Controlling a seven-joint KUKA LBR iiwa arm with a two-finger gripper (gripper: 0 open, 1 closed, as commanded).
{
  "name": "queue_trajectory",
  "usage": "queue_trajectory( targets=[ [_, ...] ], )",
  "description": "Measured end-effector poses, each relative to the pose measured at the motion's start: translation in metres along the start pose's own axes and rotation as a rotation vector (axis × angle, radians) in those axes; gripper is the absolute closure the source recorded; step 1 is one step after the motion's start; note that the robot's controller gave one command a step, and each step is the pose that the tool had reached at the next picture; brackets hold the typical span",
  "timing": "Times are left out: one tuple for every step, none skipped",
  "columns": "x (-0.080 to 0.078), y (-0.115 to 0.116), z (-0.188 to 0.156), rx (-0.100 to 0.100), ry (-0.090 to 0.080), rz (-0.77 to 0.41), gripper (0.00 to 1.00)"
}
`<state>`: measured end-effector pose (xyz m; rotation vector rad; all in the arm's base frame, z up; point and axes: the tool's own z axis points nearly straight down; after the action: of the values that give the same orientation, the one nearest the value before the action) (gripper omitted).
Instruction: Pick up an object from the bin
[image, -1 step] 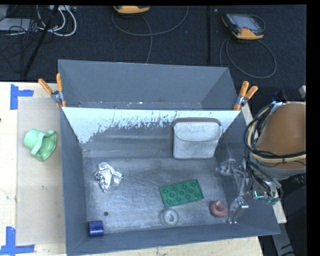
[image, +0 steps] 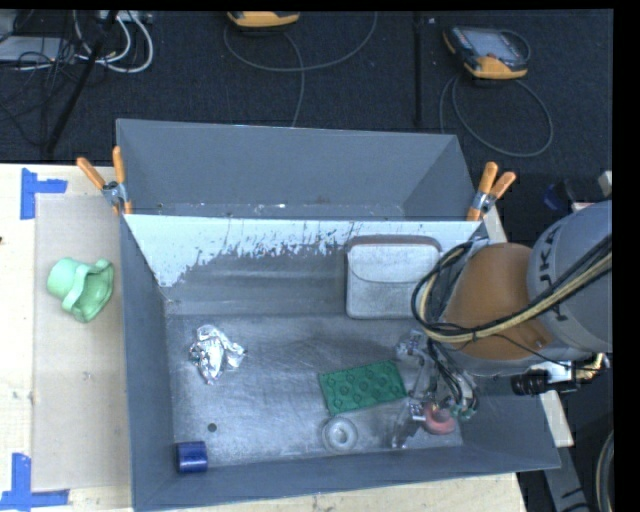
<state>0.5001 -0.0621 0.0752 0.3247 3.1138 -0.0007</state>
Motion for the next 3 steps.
queue_trajectory(
  targets=[
    [-0.002, 0.000, -0.003, 0.001, -0.006, -0.005, 1.00],
    [0.014, 0.035, -0.138, -0.002, 0.004, -0.078, 1.00],
    [0.010, -0.004, -0.134, 0.003, 0.011, 0.270, 1.00]
  ],
)
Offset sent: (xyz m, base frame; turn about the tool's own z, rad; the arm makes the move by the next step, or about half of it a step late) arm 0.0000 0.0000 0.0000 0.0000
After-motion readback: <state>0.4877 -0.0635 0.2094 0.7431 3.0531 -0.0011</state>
